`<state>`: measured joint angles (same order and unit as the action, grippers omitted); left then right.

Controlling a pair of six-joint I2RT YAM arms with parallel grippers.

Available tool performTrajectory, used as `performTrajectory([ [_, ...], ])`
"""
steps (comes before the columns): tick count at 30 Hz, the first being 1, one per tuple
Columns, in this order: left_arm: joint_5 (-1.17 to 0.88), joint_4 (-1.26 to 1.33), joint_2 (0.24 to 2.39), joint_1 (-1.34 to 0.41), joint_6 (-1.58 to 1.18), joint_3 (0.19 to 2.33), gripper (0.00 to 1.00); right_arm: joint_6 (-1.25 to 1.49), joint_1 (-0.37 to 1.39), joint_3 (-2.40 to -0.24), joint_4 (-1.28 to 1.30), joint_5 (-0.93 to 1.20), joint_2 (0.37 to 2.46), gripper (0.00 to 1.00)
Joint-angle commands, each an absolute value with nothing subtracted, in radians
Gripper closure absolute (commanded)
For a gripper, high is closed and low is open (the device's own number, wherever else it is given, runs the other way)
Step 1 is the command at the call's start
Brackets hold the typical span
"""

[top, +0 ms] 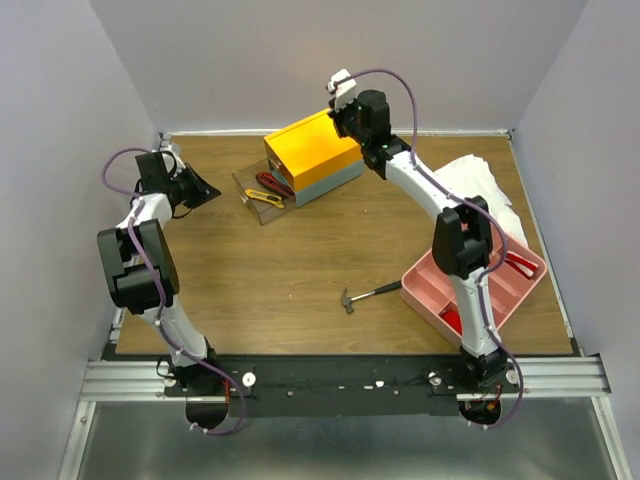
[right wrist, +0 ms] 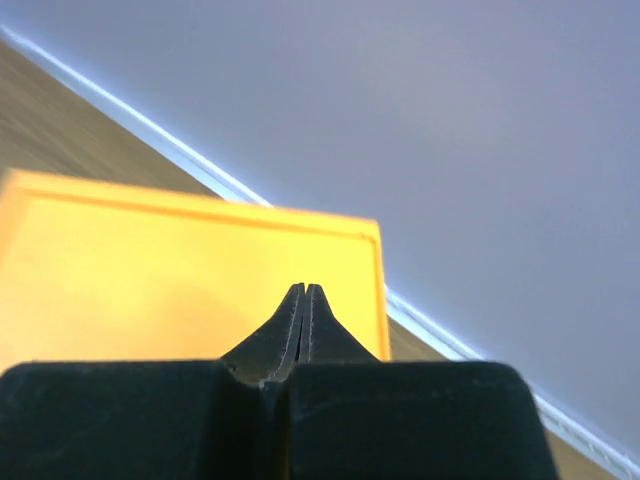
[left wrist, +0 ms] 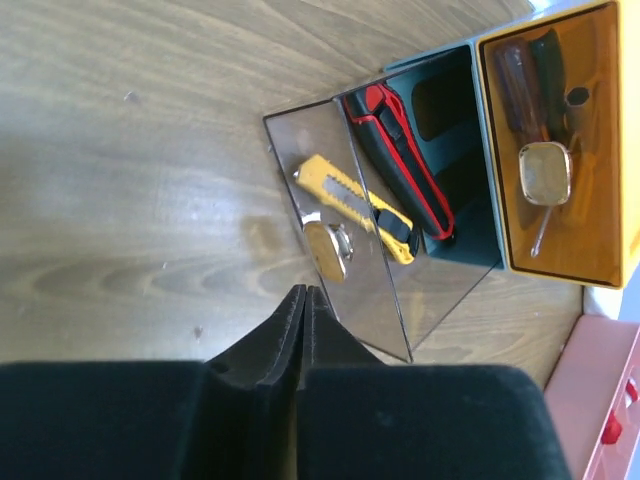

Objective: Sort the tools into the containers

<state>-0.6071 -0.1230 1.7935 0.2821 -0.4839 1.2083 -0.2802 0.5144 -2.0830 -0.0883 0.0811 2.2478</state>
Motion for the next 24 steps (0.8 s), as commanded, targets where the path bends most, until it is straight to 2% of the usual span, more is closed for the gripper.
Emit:
performTrajectory([
  [1, -0.669, -0.061, 1.873, 0.247, -0.498, 1.261, 0.99, -0.370, 0.496, -2.103, -0.129, -0.018, 2.331, 0.99],
  [8, -0.699, -0.014, 1.988, 0.219, -0.546, 1.316, 1.00, -0.376, 0.494, -2.122, 0.041, 0.106, 2.364, 0.99],
  [24, -0.738, 0.095, 2.186, 0.054, -0.678, 1.528, 1.00, -0.425, 0.528, -1.996, 0.163, 0.218, 2.335, 0.99],
])
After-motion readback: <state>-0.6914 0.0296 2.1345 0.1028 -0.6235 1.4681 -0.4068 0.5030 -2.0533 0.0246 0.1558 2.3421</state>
